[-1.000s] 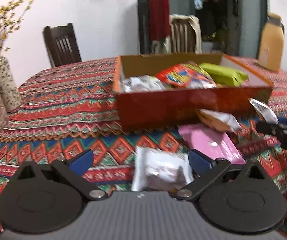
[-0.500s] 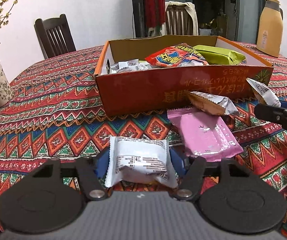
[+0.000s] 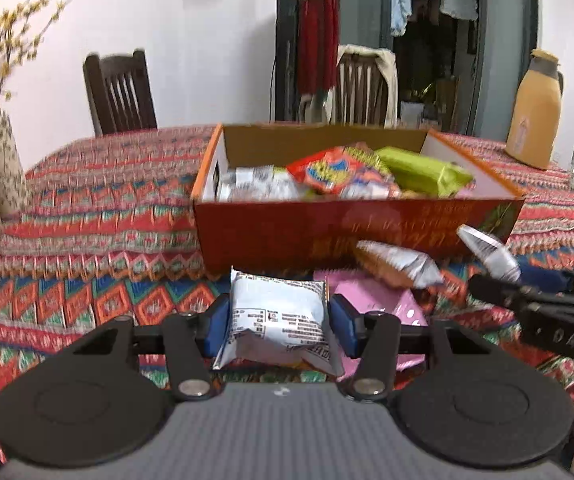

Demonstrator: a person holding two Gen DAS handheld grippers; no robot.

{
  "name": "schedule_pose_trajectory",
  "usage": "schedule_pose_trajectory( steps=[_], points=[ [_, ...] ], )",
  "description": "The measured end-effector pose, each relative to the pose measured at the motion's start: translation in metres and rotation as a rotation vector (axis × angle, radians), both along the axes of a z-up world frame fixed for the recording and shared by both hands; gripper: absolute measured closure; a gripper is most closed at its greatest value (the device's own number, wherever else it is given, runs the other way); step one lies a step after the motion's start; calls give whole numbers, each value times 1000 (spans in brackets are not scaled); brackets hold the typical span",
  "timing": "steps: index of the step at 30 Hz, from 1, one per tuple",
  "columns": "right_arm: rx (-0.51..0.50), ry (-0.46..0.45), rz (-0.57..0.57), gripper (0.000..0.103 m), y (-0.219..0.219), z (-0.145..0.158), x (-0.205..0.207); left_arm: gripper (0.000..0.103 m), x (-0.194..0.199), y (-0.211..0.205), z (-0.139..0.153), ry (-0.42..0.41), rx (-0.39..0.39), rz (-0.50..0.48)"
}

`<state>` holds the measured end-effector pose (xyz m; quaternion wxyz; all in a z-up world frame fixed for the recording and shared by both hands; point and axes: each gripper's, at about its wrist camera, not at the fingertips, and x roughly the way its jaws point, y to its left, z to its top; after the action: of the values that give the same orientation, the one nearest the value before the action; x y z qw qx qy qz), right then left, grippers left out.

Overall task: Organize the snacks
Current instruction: 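Carry both biscuit packets over the box and open both tools to drop them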

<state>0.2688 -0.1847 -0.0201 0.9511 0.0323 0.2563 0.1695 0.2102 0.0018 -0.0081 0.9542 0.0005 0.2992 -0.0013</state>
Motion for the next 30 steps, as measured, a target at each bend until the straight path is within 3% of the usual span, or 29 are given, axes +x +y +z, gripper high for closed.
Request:
schedule_pose_trajectory(
  steps=[4,11,21,25,30],
  points=[
    [11,-12,16,51,-1,12,-1,49,4,-4,19,-47,-15,-5],
    [-42,-112,3,51,4,55,8,49,22,-10,57,-141,-19,-2],
    [-109,-172,-49,51,17,86,69,49,77,-15,90,-216,-9,40],
    [-95,-172,-80,51,18,82,100,49,102,-14,86,-231,-23,72],
    [-82,-180,-97,51,12,63,115,49,126,0,55,-200,-48,99]
  ],
)
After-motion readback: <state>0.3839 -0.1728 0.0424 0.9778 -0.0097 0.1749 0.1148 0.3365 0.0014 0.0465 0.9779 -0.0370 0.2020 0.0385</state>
